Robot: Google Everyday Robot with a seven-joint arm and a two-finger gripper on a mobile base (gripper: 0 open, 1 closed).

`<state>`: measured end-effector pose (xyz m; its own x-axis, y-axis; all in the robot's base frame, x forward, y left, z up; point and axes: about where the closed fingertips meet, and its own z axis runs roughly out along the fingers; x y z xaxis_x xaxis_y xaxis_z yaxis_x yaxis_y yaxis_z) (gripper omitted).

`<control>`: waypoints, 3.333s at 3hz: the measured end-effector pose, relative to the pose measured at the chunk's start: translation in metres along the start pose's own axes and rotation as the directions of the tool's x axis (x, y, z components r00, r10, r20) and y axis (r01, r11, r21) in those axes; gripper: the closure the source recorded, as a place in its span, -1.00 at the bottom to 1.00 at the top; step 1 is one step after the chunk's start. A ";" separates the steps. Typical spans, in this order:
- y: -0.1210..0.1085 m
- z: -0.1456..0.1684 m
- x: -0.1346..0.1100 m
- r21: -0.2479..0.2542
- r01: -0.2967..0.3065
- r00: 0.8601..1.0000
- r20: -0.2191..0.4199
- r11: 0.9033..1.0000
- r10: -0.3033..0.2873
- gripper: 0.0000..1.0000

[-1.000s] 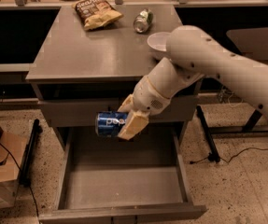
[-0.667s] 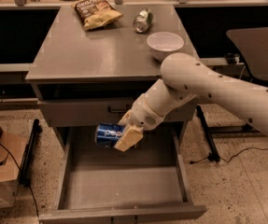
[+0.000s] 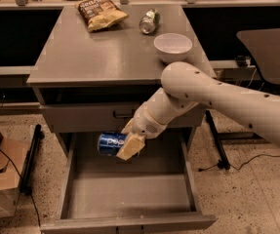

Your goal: Place pepsi can into middle drawer

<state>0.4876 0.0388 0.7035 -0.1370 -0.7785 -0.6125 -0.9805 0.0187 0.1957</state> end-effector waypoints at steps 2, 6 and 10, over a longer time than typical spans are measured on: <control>-0.019 0.081 0.046 -0.071 -0.099 0.993 0.049 0.993 0.103 1.00; -0.047 0.246 0.156 -0.152 -0.373 0.924 0.026 0.915 0.381 0.62; -0.041 0.272 0.181 -0.164 -0.474 0.876 0.014 0.865 0.483 -1.00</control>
Offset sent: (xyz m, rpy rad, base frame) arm 0.0055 0.0220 -0.1584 0.0869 0.1888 -0.0897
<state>0.4649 0.0677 0.3763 -0.5953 -0.6637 -0.4529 -0.7601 0.2826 0.5851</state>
